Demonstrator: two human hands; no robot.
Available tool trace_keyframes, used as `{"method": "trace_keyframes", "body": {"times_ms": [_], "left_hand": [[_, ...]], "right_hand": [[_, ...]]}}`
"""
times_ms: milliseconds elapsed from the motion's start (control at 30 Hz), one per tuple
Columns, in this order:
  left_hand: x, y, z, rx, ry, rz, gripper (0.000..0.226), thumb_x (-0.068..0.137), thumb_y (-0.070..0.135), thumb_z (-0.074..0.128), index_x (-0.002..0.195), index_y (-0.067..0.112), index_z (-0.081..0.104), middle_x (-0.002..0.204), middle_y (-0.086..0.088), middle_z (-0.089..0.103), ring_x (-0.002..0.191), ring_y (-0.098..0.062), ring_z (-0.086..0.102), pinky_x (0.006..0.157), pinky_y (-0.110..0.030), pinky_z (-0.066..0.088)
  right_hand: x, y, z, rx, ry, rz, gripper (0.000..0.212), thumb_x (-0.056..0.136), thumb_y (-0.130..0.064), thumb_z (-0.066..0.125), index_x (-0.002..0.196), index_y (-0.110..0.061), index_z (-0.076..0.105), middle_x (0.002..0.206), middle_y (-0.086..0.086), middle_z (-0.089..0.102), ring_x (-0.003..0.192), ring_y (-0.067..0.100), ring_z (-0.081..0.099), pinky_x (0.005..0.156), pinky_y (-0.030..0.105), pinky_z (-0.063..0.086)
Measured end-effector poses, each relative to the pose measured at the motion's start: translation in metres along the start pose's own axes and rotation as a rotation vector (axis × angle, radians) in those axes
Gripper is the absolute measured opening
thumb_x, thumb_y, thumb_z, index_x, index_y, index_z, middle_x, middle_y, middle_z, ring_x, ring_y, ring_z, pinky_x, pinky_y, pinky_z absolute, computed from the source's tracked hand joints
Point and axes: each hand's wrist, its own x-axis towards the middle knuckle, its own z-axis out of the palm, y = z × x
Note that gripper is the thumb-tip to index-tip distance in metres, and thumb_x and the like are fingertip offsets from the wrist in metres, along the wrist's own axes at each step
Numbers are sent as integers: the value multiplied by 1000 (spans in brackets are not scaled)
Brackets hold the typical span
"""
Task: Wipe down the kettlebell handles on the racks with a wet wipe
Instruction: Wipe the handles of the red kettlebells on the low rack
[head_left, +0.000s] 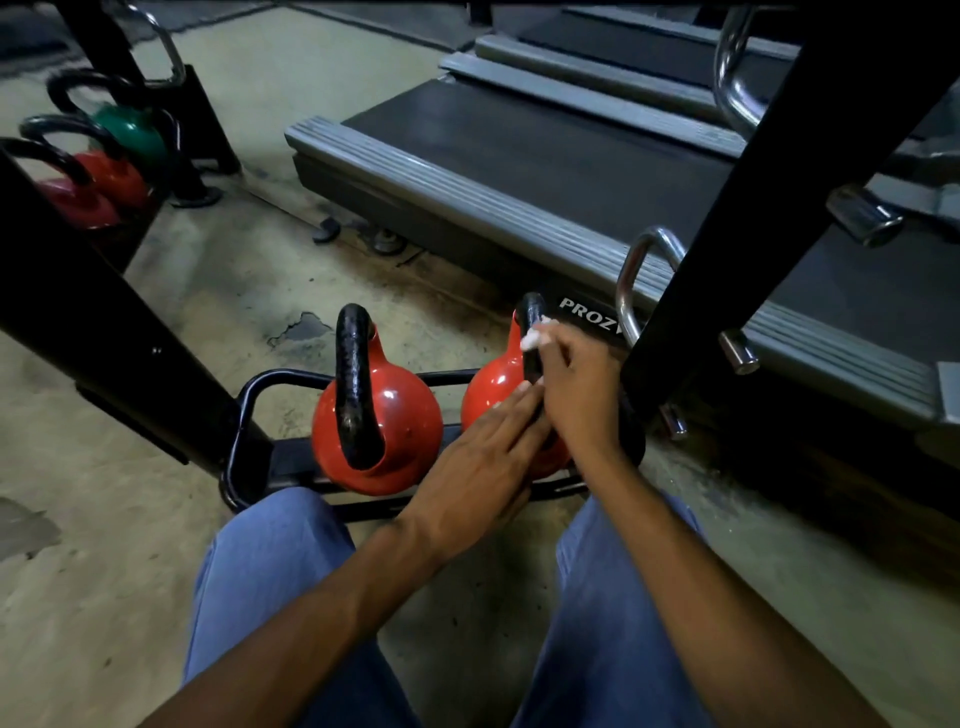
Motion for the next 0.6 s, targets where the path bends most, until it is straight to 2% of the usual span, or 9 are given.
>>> {"method": "trace_keyframes", "body": {"times_ms": [67, 100, 233, 300, 333, 400, 467, 533, 600], "left_hand": [[2, 0, 3, -16, -20, 2, 95, 86, 24, 68, 161, 14, 9, 168, -9, 1, 155, -21, -2, 125, -42, 18], [1, 0, 5, -1, -21, -2, 96, 86, 25, 69, 161, 14, 10, 168, -9, 1, 155, -21, -2, 125, -42, 17], [3, -1, 6, 48, 40, 11, 92, 85, 25, 68, 160, 10, 16, 168, -12, 6, 155, -26, 5, 125, -40, 13], [9, -4, 1, 21, 45, 16, 85, 89, 25, 62, 160, 11, 17, 168, -11, 5, 155, -25, 7, 125, -39, 17], [14, -7, -2, 6, 48, 11, 82, 91, 26, 60, 160, 12, 17, 168, -10, 5, 155, -24, 8, 125, -39, 17], [26, -14, -7, -21, 47, -10, 82, 95, 31, 59, 160, 14, 14, 168, -8, 4, 155, -21, 9, 125, -39, 18], [36, -20, -11, -59, 28, -31, 85, 94, 35, 62, 161, 15, 12, 169, -6, 3, 155, -19, 6, 124, -40, 18], [40, -23, -12, -75, 10, -34, 88, 93, 35, 65, 161, 15, 13, 169, -6, 5, 155, -19, 6, 124, -40, 18], [40, -23, -12, -70, 20, -26, 87, 93, 32, 66, 160, 14, 14, 168, -7, 8, 155, -19, 7, 124, -40, 18]], "right_hand": [[-21, 2, -7, -167, -59, -182, 25, 101, -9, 57, 118, -14, 74, 132, -2, 67, 127, -1, 53, 110, 14, 39], [-24, 8, -12, -211, -102, -253, 27, 101, -9, 57, 123, -13, 72, 138, -2, 64, 134, 2, 50, 113, 15, 36], [36, 15, -12, -402, -245, -359, 31, 99, -19, 50, 119, -15, 73, 141, 5, 63, 141, 16, 50, 119, 35, 38], [72, 1, 1, -550, -337, -282, 32, 97, -20, 48, 116, -13, 74, 139, 10, 65, 135, 23, 55, 111, 42, 46], [87, -8, 9, -648, -387, -234, 31, 97, -18, 50, 114, -10, 74, 131, 12, 68, 126, 28, 61, 103, 44, 51], [114, -22, 23, -823, -460, -127, 27, 96, -20, 52, 106, -6, 73, 110, 15, 73, 104, 35, 69, 86, 43, 57], [129, -34, 31, -950, -564, -41, 25, 96, -22, 54, 107, -5, 70, 105, 15, 70, 98, 35, 69, 79, 40, 57], [133, -45, 36, -1089, -642, -70, 25, 97, -18, 55, 114, -5, 69, 104, 14, 68, 96, 32, 68, 76, 39, 55], [128, -52, 42, -1236, -687, -218, 26, 99, -12, 52, 118, -6, 68, 110, 13, 68, 99, 32, 67, 73, 39, 52]]}}
